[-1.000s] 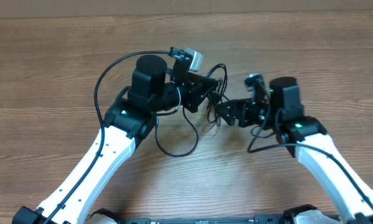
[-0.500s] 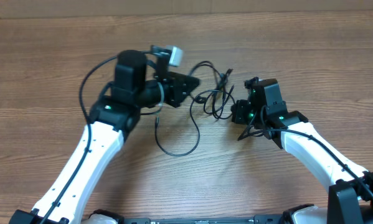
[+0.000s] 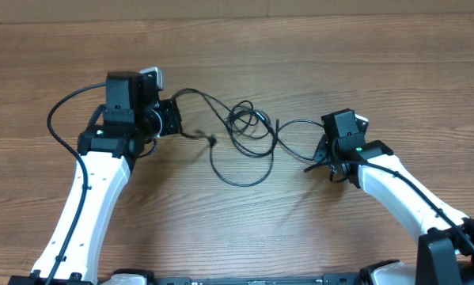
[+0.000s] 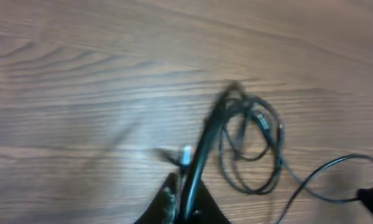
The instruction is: Untangle cables
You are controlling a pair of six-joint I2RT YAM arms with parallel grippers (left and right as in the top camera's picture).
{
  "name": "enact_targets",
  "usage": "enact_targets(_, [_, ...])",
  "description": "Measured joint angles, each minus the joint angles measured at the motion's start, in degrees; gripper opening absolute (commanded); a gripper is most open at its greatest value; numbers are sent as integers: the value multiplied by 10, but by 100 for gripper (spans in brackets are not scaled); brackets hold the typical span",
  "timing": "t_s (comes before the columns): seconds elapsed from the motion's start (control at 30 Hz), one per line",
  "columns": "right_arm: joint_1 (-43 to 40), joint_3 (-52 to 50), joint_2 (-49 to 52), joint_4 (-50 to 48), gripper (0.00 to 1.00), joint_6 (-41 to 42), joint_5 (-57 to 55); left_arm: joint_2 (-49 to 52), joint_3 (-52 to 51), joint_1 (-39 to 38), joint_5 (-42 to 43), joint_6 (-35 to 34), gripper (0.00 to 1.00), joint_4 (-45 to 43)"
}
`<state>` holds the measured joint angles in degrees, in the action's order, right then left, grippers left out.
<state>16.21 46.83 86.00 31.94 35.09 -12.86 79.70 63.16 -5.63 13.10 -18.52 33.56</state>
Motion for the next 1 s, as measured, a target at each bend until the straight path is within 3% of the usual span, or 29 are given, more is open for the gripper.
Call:
enact_targets(0.07, [0,0,0,-21,19,4,6,0,0,0,-5,-6,53,6])
enact_targets(0.23, [-1,0,0,-80,43,-51,94,0,0,0,6,-12,52,9])
enact_targets(0.33, [0,1,0,-108,50,-82,146,0,0,-7,12,-12,55,14])
enact_targets(0.6, [0,31,-13,-115,57,-104,195,11,0,-62,17,-12,63,-1])
enact_targets(0.73, [0,39,-16,-106,70,-108,209,53,0,-95,19,-12,63,-27])
enact_targets(1.0, [0,39,-7,-83,71,-110,216,160,0,-133,20,-22,63,-71])
